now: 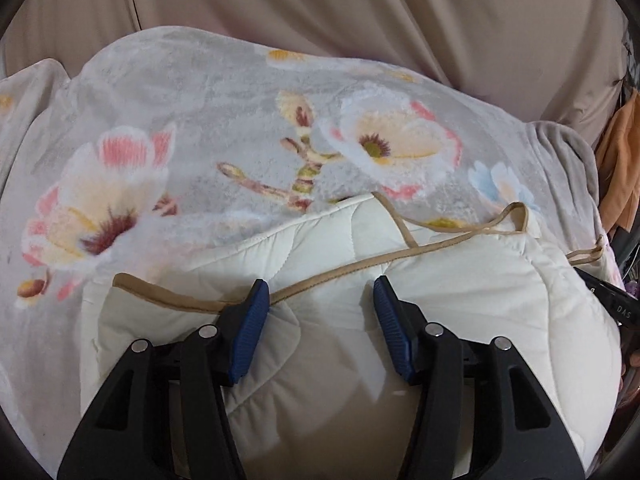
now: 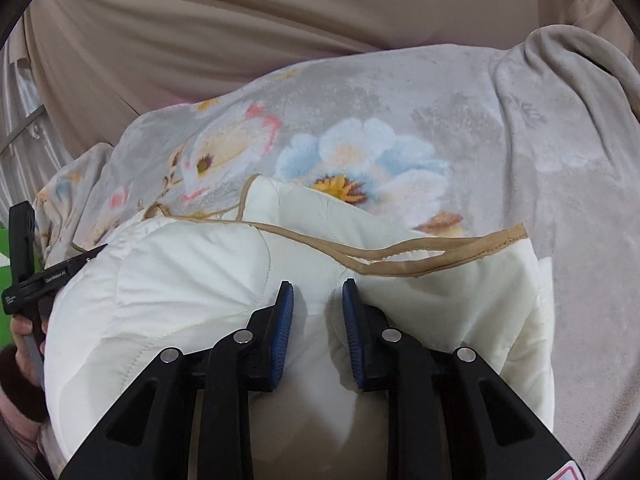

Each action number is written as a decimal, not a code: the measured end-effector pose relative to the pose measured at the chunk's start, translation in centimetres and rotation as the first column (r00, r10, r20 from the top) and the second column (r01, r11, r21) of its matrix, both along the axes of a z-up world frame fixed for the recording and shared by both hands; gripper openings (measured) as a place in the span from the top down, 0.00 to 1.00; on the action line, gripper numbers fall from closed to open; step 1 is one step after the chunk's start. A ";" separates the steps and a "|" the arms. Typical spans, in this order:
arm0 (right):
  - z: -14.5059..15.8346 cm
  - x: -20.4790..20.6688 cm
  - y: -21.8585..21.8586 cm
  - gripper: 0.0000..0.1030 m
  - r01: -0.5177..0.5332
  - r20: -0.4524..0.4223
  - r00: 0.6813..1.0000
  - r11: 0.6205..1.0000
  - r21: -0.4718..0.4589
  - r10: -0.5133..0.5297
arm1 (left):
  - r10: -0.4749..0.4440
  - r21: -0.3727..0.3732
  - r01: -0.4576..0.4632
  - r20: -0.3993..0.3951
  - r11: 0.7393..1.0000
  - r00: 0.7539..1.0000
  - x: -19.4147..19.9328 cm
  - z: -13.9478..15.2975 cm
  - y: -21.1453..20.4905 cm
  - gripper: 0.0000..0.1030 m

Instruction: Fold large clothes

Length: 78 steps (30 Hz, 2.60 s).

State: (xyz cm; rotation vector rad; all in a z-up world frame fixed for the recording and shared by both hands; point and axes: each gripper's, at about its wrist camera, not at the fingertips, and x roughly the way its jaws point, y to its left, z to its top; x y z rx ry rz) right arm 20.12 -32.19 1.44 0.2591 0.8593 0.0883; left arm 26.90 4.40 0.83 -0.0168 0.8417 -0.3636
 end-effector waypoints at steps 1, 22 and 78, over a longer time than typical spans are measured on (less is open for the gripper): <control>-0.1 0.1 0.1 0.78 -0.006 -0.008 1.000 1.000 -0.005 0.006 | -0.001 0.010 0.001 -0.007 1.000 1.000 0.0 -0.1 -0.2 0.48; 3.0 -3.5 -4.5 0.90 0.146 0.005 0.989 0.989 0.018 -0.146 | 0.182 -0.176 -0.210 -0.165 0.962 0.969 -0.7 1.5 11.1 0.74; -0.2 -15.8 -2.5 1.00 0.149 -0.045 0.987 0.987 -0.061 -0.151 | 0.124 0.130 -0.126 0.028 0.983 0.992 -13.9 0.0 8.5 0.84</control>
